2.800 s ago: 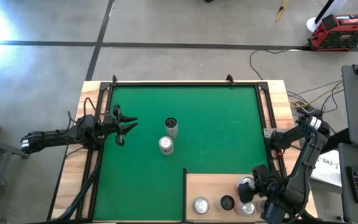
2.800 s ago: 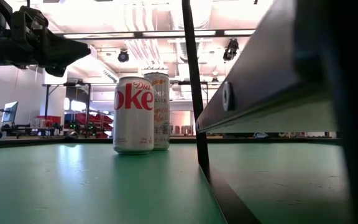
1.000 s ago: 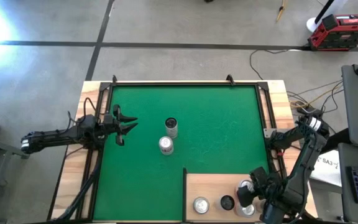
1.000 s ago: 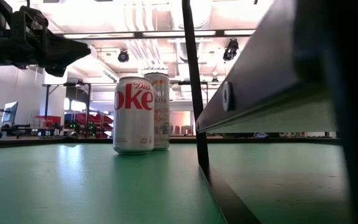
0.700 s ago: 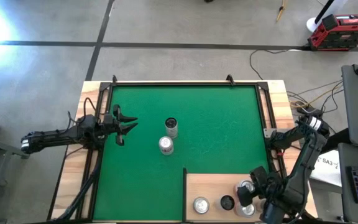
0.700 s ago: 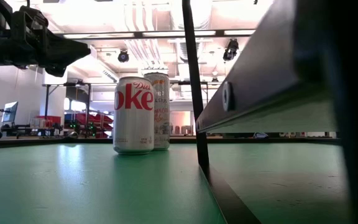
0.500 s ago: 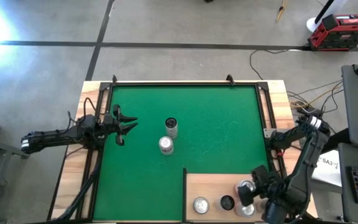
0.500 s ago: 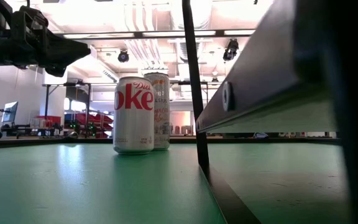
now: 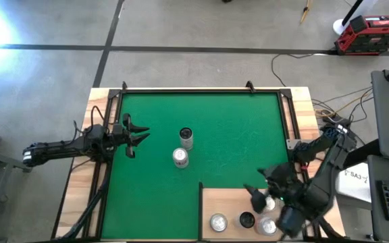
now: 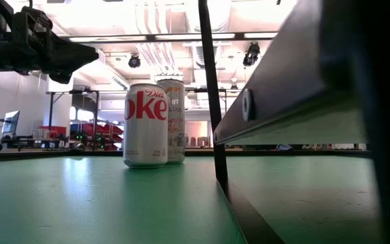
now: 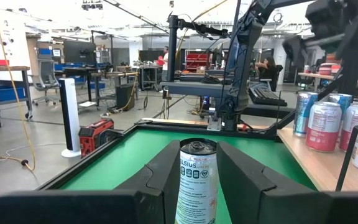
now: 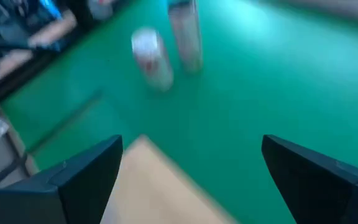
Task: Place canned beverage on shelf
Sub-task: Put the white yellow soda can on the shelf aligned with the other white yellow soda can
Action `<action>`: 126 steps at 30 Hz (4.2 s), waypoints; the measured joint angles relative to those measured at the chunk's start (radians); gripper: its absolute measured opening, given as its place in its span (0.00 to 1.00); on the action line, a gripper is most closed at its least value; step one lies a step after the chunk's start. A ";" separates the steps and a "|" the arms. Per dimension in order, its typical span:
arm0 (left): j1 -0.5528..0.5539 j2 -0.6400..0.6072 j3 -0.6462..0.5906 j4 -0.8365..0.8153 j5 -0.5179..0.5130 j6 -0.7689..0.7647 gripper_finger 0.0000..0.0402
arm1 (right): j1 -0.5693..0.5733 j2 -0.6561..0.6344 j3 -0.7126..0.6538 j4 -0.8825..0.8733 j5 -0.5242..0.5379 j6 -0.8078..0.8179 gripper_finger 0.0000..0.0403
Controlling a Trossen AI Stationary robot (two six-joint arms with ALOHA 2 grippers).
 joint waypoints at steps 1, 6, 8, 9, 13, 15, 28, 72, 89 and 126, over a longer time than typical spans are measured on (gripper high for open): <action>0.000 0.000 0.000 0.000 0.000 0.000 0.22 | -0.023 0.001 -0.002 0.007 0.051 -0.051 0.93; 0.000 0.000 0.000 0.000 0.000 0.000 0.22 | -0.168 0.015 -0.036 0.083 0.168 -0.187 0.93; 0.000 0.000 0.000 0.000 0.000 0.000 0.22 | -0.229 0.020 -0.049 0.135 0.143 -0.232 0.93; 0.000 0.000 0.000 0.000 0.000 0.000 0.22 | -0.260 0.022 -0.054 0.170 0.121 -0.259 0.93; 0.000 0.000 0.000 0.000 0.000 0.000 0.22 | -0.363 0.026 -0.074 0.303 0.017 -0.398 0.93; 0.000 0.000 0.000 0.000 0.000 0.000 0.22 | -0.413 0.026 -0.085 0.374 -0.022 -0.477 0.93; 0.000 0.000 0.000 0.000 0.000 0.000 0.22 | -0.789 0.122 -0.095 0.825 -0.462 -0.953 0.93; 0.000 0.000 0.000 0.001 0.000 0.000 0.22 | -0.958 0.359 0.019 0.961 -0.587 -1.119 0.95; 0.000 0.000 0.000 0.000 0.000 0.000 0.22 | -0.962 0.375 0.019 1.006 -0.560 -1.127 0.81; 0.000 0.000 0.000 0.000 0.000 0.000 0.22 | -0.774 0.162 0.017 0.652 -0.392 -1.002 0.62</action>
